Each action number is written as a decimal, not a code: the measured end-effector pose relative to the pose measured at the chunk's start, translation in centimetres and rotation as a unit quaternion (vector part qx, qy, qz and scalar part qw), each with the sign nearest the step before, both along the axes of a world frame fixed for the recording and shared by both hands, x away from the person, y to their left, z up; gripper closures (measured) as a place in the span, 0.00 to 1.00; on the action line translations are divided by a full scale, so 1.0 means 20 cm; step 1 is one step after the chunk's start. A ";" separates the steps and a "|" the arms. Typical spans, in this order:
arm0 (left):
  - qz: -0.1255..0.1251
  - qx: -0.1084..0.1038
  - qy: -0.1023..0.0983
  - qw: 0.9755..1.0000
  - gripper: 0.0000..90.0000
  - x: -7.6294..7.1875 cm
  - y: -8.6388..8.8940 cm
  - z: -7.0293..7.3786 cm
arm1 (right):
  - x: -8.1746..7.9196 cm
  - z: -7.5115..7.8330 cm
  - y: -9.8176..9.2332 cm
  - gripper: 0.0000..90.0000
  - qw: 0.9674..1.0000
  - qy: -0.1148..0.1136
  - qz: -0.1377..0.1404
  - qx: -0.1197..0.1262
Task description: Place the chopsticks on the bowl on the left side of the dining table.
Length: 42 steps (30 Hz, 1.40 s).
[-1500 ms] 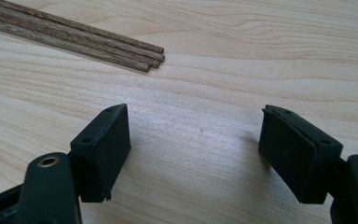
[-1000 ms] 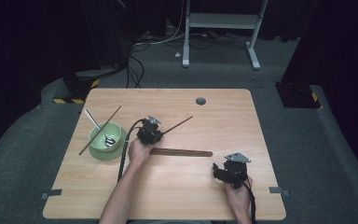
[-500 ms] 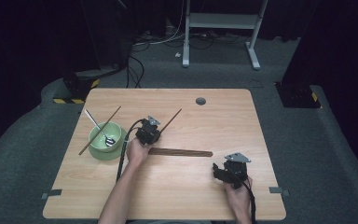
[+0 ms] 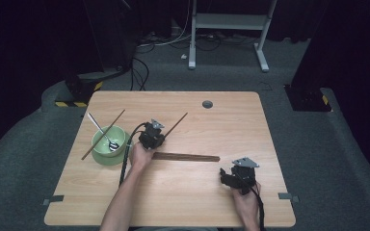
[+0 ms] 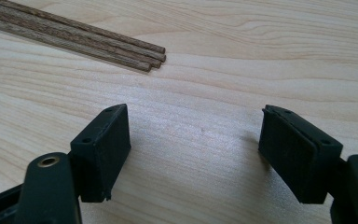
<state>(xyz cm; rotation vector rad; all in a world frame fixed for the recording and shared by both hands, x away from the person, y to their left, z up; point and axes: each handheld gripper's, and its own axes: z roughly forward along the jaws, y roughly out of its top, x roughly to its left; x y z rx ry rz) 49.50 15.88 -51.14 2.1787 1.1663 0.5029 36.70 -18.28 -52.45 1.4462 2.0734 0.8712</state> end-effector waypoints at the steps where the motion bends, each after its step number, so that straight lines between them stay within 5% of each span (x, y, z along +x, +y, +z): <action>1: 0.000 -0.003 0.000 1.000 0.93 0.00 0.00 0.00 | 0.00 0.00 0.00 0.27 1.000 0.000 0.000 0.000; 14: -0.001 0.003 -0.005 1.000 0.93 -0.01 0.00 0.00 | 0.00 0.00 0.00 0.27 1.000 0.000 0.000 0.000; 27: -0.001 -0.028 -0.007 1.000 0.93 -0.02 0.02 0.04 | 0.00 0.00 0.00 0.27 1.000 0.000 0.000 0.000; 42: -0.015 -0.032 -0.016 0.999 0.94 -0.07 0.02 0.09 | 0.00 0.00 0.00 0.27 1.000 0.000 0.000 0.000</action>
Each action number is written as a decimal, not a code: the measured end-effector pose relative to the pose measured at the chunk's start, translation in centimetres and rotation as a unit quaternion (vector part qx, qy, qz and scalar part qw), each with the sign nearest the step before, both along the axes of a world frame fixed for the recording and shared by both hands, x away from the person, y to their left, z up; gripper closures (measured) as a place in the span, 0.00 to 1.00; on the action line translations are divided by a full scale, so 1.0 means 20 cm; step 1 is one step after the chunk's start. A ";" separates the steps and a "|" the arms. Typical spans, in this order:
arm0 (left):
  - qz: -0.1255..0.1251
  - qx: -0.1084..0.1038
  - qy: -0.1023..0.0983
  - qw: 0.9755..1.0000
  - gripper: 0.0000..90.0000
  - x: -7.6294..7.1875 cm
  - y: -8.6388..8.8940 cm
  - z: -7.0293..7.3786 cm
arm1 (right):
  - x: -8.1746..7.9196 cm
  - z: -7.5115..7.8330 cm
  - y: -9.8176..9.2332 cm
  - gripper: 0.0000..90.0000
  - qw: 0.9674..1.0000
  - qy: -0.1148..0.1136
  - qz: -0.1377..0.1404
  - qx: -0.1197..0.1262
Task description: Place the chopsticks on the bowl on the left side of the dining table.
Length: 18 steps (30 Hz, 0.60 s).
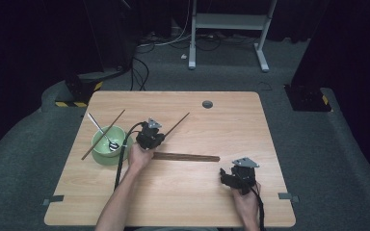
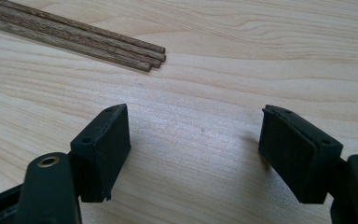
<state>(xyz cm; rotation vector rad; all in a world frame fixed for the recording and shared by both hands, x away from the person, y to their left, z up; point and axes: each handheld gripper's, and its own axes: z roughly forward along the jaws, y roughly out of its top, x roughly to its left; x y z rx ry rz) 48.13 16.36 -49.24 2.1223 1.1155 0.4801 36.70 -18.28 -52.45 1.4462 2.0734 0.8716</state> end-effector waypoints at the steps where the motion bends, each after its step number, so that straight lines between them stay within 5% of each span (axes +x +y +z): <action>1: 0.002 -0.005 -0.002 1.000 0.94 -0.01 0.01 0.01 | 0.00 0.00 0.00 0.27 1.000 0.000 0.000 0.000; 18: -0.016 -0.023 -0.020 0.999 0.93 -0.09 0.05 0.11 | 0.00 0.00 0.00 0.27 1.000 0.000 0.000 0.000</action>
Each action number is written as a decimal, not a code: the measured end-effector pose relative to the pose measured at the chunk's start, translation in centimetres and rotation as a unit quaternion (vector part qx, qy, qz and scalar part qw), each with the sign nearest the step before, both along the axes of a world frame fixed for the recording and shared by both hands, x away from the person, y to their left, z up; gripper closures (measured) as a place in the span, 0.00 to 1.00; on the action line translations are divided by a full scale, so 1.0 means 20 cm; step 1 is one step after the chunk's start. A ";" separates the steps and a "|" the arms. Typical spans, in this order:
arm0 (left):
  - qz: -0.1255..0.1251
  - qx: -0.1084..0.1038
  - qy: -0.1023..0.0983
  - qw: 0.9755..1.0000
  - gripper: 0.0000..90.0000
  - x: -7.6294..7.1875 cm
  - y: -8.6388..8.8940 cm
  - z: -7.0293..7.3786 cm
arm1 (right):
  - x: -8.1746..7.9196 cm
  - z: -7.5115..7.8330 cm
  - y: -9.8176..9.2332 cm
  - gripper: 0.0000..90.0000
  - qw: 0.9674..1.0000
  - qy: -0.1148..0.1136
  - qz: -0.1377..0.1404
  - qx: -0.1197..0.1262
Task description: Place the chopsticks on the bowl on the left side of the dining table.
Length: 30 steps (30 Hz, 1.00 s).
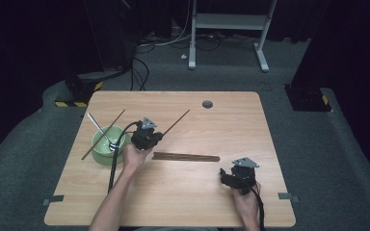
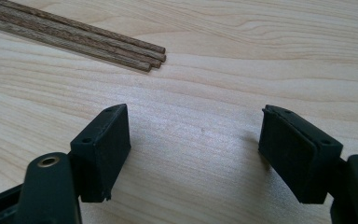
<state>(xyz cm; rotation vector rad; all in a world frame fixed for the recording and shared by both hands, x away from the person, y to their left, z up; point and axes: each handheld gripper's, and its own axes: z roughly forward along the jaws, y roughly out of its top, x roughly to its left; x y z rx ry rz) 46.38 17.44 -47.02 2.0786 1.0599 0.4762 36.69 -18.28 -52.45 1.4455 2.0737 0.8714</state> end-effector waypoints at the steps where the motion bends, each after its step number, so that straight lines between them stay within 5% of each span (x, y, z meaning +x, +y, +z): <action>1: 0.001 -0.004 0.002 1.000 0.93 -0.01 0.01 0.00 | 0.00 0.00 0.00 0.27 1.000 0.000 0.000 0.000; 30: 0.001 -0.004 -0.034 0.999 0.93 -0.17 0.21 0.15 | 0.00 0.00 0.00 0.27 1.000 0.000 0.000 0.000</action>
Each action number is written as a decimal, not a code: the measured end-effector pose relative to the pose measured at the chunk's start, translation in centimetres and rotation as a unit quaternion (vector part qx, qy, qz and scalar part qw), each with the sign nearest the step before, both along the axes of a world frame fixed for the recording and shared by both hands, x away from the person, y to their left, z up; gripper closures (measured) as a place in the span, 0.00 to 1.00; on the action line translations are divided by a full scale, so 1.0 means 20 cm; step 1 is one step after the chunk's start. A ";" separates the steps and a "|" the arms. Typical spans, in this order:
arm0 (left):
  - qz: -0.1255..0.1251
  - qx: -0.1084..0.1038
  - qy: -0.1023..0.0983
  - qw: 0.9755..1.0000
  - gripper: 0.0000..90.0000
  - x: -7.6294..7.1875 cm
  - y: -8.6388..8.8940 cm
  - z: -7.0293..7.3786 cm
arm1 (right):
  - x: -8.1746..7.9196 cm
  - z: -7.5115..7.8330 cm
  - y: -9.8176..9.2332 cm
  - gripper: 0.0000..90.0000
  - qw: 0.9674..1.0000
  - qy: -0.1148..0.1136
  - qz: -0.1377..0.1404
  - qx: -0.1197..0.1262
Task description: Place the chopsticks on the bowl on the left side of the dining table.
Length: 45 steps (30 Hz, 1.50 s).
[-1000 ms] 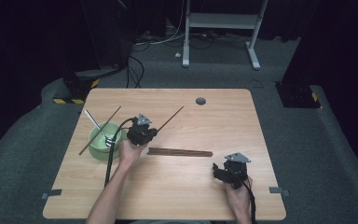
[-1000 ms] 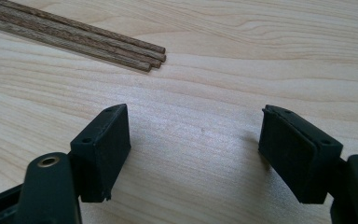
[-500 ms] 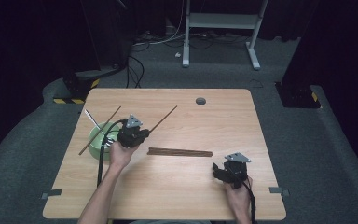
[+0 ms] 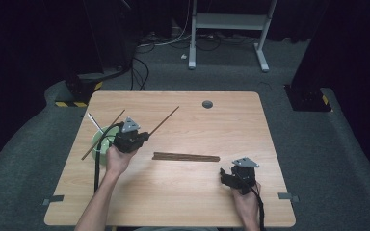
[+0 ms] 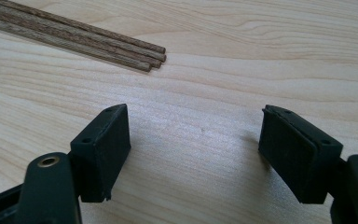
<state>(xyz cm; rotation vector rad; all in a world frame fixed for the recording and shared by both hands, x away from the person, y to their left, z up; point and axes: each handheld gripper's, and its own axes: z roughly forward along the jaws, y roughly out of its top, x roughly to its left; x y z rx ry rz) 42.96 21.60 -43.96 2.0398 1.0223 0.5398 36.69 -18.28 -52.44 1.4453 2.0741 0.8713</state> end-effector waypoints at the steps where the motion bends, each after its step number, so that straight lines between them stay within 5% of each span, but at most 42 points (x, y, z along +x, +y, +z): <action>1: 0.001 0.000 0.000 1.000 0.93 -0.01 0.01 0.00 | 0.00 0.00 0.00 0.27 1.000 0.000 0.000 0.000; 32: 0.016 -0.014 -0.011 1.000 0.93 -0.10 0.18 0.06 | 0.00 0.00 0.00 0.27 1.000 0.000 0.000 0.000; 45: 0.043 -0.006 -0.013 0.999 0.93 -0.15 0.29 0.09 | 0.00 0.00 0.00 0.27 1.000 0.000 0.000 0.000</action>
